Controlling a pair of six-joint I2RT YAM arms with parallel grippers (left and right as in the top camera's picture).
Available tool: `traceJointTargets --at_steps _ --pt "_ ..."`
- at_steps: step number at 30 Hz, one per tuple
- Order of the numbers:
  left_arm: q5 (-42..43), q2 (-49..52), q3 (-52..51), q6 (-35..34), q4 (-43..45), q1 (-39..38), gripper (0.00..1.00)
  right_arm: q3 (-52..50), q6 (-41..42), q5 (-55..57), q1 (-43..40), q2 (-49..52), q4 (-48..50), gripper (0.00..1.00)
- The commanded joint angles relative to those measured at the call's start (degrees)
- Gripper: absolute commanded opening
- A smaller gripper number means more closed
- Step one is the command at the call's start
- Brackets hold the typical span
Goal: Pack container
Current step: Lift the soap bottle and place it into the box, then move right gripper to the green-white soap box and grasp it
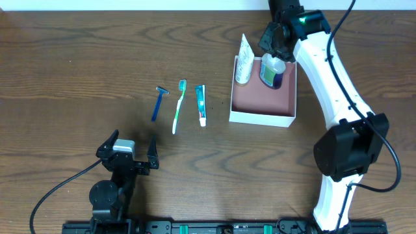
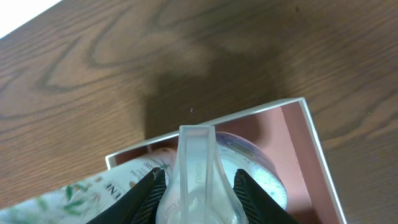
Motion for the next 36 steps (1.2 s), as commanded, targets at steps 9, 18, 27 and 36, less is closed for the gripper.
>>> traceJointTargets --at_steps 9,18,27,36 --pt "0.4 -0.3 -1.6 -0.1 -0.8 0.3 0.98 1.1 1.5 -1.2 0.6 -0.1 1.5 0.37" --pt "0.4 -0.3 -1.6 -0.1 -0.8 0.3 0.98 1.1 1.5 -3.8 0.6 1.2 1.6 0.37" --pt "0.4 -0.3 -1.6 -0.1 -0.8 0.3 0.98 1.1 1.5 -4.9 0.6 1.4 1.8 0.37" --pt "0.4 -0.3 -1.6 -0.1 -0.8 0.3 0.98 1.1 1.5 -5.7 0.6 1.4 1.8 0.41"
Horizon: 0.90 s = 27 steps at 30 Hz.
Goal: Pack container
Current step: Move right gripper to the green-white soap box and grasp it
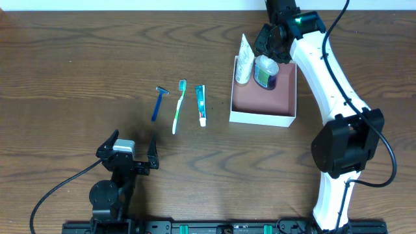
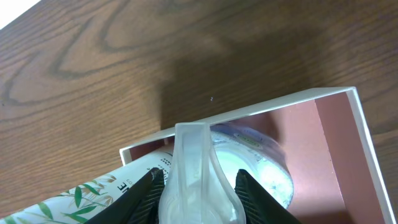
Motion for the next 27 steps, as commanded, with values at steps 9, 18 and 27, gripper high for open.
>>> traceJointTargets --at_steps 9,18,27 --pt "0.4 -0.3 -1.6 -0.1 -0.8 0.3 0.98 1.1 0.7 -0.5 0.6 -0.5 0.4 0.43" --pt "0.4 -0.3 -1.6 -0.1 -0.8 0.3 0.98 1.9 -1.7 2.3 -0.7 -1.7 4.4 0.61" --pt "0.4 -0.3 -1.6 -0.1 -0.8 0.3 0.98 14.2 -5.1 4.7 -7.9 -6.3 -2.3 0.87"
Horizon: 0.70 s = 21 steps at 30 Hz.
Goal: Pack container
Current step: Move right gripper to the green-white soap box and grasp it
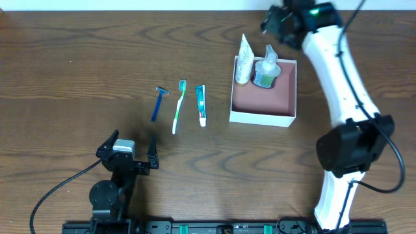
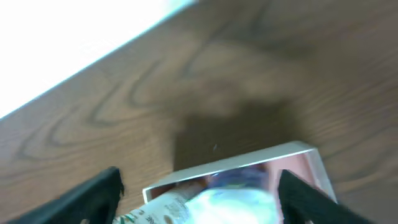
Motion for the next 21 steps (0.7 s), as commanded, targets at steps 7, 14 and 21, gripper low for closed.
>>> traceJointTargets --at_steps 7,14,21 --pt "0.4 -0.3 -1.6 -0.1 -0.8 0.3 0.98 9.5 0.9 6.4 -14.8 -9.2 -18.9 0.99" --pt "0.4 -0.3 -1.6 -0.1 -0.8 0.3 0.98 6.4 19.5 6.4 -26.3 -9.1 -36.3 0.99" --pt "0.4 -0.3 -1.6 -0.1 -0.8 0.3 0.98 -6.4 35.8 -0.5 -34.1 -9.1 -33.7 0.99"
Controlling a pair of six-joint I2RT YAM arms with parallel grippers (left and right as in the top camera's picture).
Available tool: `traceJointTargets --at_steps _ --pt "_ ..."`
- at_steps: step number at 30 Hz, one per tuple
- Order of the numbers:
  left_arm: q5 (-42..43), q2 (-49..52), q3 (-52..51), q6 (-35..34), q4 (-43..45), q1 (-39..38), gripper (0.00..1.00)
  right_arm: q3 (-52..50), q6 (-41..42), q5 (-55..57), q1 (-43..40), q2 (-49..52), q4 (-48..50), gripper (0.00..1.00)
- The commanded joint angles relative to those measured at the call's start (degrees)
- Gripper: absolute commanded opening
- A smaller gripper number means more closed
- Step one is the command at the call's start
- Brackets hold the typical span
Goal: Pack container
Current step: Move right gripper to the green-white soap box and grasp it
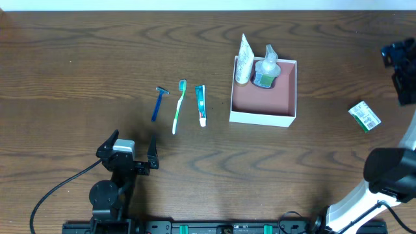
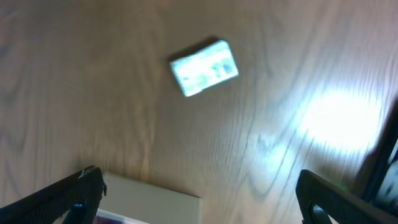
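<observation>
A white box with a pink floor stands right of the table's middle. In its far part stand a white leaf-print tube and a clear pump bottle. A blue razor, a green toothbrush and a small toothpaste tube lie in a row left of the box. A small green-and-white packet lies to the right. My right gripper hangs open and empty near the right edge, above the packet. My left gripper rests open at the front left.
A corner of the box shows at the bottom of the right wrist view. A bright glare patch lies on the wood right of the packet. The table's right edge is close to my right gripper.
My right gripper has moved from over the box's far edge to the far right of the table, above the packet. The pump bottle stays standing in the box.
My right gripper was shut on the pump bottle in the box beside the leaf-print tube, and still held it a moment later. Then it was open above the box with the bottle standing free. Now it is far to the right, empty.
</observation>
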Motion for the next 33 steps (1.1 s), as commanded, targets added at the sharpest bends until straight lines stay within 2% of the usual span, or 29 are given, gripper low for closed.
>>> traceJointTargets --at_steps 1,4,8,11,14,15,19,22,24,26,30,33 --pt "0.4 -0.3 -1.6 -0.1 -0.8 0.3 0.98 -6.3 9.9 -4.9 -2.4 0.8 3.0 0.99" --pt "0.4 -0.3 -1.6 -0.1 -0.8 0.3 0.98 -13.2 10.9 -5.9 -3.8 0.8 9.7 0.99" --pt "0.4 -0.3 -1.6 -0.1 -0.8 0.3 0.98 -21.7 19.2 -6.5 -5.5 0.8 15.9 0.99" --pt "0.4 -0.3 -1.6 -0.1 -0.8 0.3 0.98 -25.8 13.5 -3.3 -5.7 0.8 21.8 0.99" --pt "0.4 -0.3 -1.6 -0.1 -0.8 0.3 0.98 -27.3 -4.7 1.7 -5.2 0.8 29.3 0.99" --pt "0.4 -0.3 -1.6 -0.1 -0.8 0.3 0.98 -27.5 -17.9 1.8 -4.9 0.8 33.0 0.99" --pt "0.4 -0.3 -1.6 -0.1 -0.8 0.3 0.98 -27.5 -51.8 -3.3 -3.8 0.8 36.6 0.97" --pt "0.4 -0.3 -1.6 -0.1 -0.8 0.3 0.98 -27.5 -65.4 2.0 -3.6 0.8 37.0 0.99" --pt "0.4 -0.3 -1.6 -0.1 -0.8 0.3 0.98 -27.4 -65.5 4.2 -3.9 0.7 37.0 0.99" --pt "0.4 -0.3 -1.6 -0.1 -0.8 0.3 0.98 -27.6 -68.3 0.0 -4.2 0.8 36.7 0.99" --pt "0.4 -0.3 -1.6 -0.1 -0.8 0.3 0.98 -29.7 -95.8 -15.9 -4.3 1.0 36.5 0.99" --pt "0.4 -0.3 -1.6 -0.1 -0.8 0.3 0.98 -32.5 -109.5 -17.5 -4.3 1.0 37.2 0.99"
